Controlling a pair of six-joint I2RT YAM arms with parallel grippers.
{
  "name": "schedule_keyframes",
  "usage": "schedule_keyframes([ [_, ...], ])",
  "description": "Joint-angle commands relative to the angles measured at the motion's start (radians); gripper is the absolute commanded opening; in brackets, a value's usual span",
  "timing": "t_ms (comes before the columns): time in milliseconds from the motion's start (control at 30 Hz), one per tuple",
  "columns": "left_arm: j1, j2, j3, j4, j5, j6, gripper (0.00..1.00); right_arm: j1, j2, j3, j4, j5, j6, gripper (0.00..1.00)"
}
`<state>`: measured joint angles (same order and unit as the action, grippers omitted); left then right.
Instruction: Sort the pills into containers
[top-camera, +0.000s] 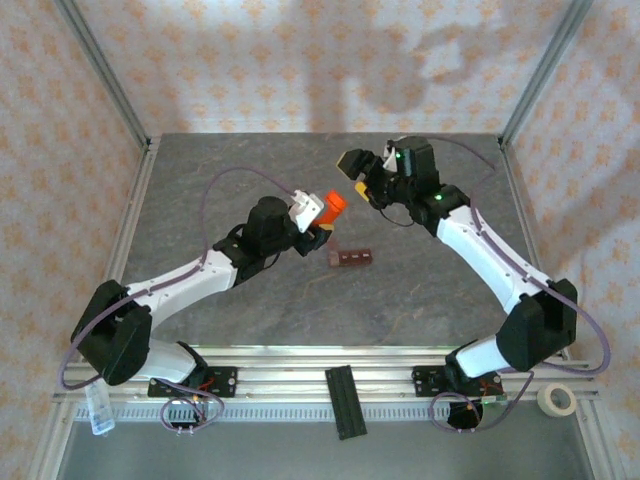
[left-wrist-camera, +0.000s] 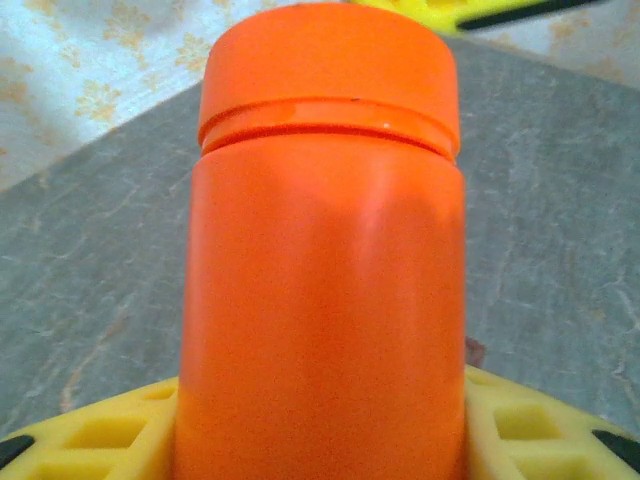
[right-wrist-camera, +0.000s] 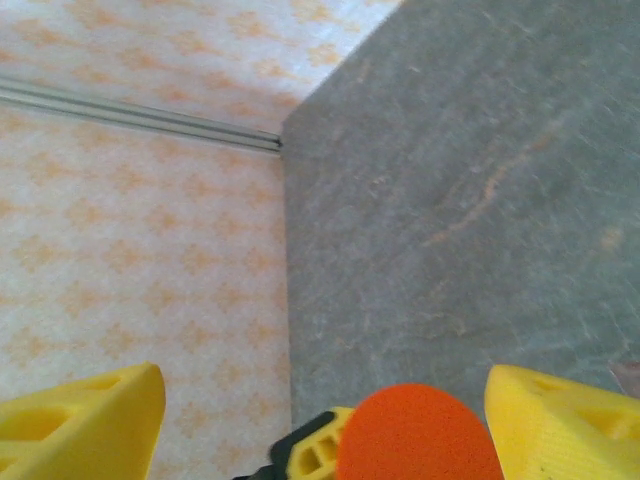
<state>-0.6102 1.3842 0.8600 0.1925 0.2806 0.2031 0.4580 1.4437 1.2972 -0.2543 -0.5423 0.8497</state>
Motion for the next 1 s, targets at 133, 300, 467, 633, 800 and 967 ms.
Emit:
schedule_keyframes([
  [133, -0.008, -0.039, -0.004, 0.016, -0.097, 0.068, 0.00, 0.047, 0.034, 0.026, -0.081, 0.038, 0.027, 0.81],
  [300, -0.012, -0.034, -0.001, 0.017, -0.097, 0.065, 0.00, 0.064, 0.047, 0.019, -0.057, 0.022, 0.036, 0.76],
  [467, -0.016, -0.031, 0.001, 0.018, -0.096, 0.065, 0.00, 0.073, 0.056, 0.019, -0.041, 0.008, 0.039, 0.71],
  [633, -0.020, -0.029, 0.003, 0.019, -0.095, 0.064, 0.00, 0.077, 0.067, 0.019, -0.026, -0.007, 0.044, 0.65],
  [800, -0.023, -0.025, 0.007, 0.018, -0.089, 0.062, 0.00, 0.082, 0.078, 0.026, -0.015, -0.025, 0.043, 0.59],
  [967, -0.025, -0.029, 0.005, 0.021, -0.091, 0.057, 0.00, 0.083, 0.071, 0.023, -0.019, -0.026, 0.025, 0.40],
])
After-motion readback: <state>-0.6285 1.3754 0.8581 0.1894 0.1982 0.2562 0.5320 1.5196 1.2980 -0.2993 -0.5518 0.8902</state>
